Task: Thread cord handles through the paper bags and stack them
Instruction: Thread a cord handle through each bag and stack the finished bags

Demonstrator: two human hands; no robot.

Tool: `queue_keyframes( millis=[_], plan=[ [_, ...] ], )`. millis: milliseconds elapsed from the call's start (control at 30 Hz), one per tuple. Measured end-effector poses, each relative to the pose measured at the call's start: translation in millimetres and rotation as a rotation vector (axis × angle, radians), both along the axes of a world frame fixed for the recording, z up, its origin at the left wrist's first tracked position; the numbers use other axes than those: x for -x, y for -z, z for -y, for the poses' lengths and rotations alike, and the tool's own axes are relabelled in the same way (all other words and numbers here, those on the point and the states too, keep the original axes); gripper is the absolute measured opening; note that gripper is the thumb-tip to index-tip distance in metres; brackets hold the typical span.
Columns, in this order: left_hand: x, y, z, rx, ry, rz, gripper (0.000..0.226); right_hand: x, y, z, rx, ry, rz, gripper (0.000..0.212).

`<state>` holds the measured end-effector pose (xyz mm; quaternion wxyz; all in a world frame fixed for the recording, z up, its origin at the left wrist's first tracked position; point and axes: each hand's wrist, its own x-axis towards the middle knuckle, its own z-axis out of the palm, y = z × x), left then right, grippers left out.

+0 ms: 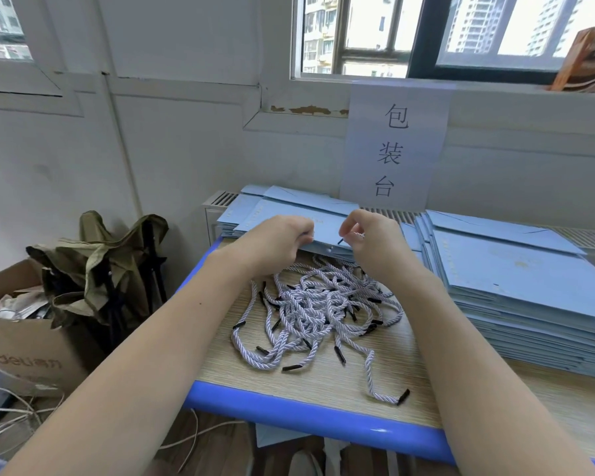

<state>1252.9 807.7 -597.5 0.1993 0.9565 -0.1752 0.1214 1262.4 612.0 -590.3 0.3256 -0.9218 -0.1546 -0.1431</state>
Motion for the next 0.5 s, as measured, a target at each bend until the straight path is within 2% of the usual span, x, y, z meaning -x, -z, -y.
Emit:
queue_keyframes(
  millis=[200, 333, 500],
  plan=[
    [3.2, -5.1, 2.2, -0.029, -0.007, 0.061, 0.017, -1.4, -1.1, -0.8, -0.031, -0.011, 0.003, 0.020],
    [5.8, -5.7, 1.9, -0.006, 0.002, 0.056, 0.038, -0.3, -1.7, -1.7, -0.013, -0.030, -0.012, 0.022],
    [5.9, -4.9, -0.1, -0.006, 0.040, 0.051, 0.028, 0.9, -0.8, -2.3, -0.004, -0.059, -0.031, 0.018]
  ],
)
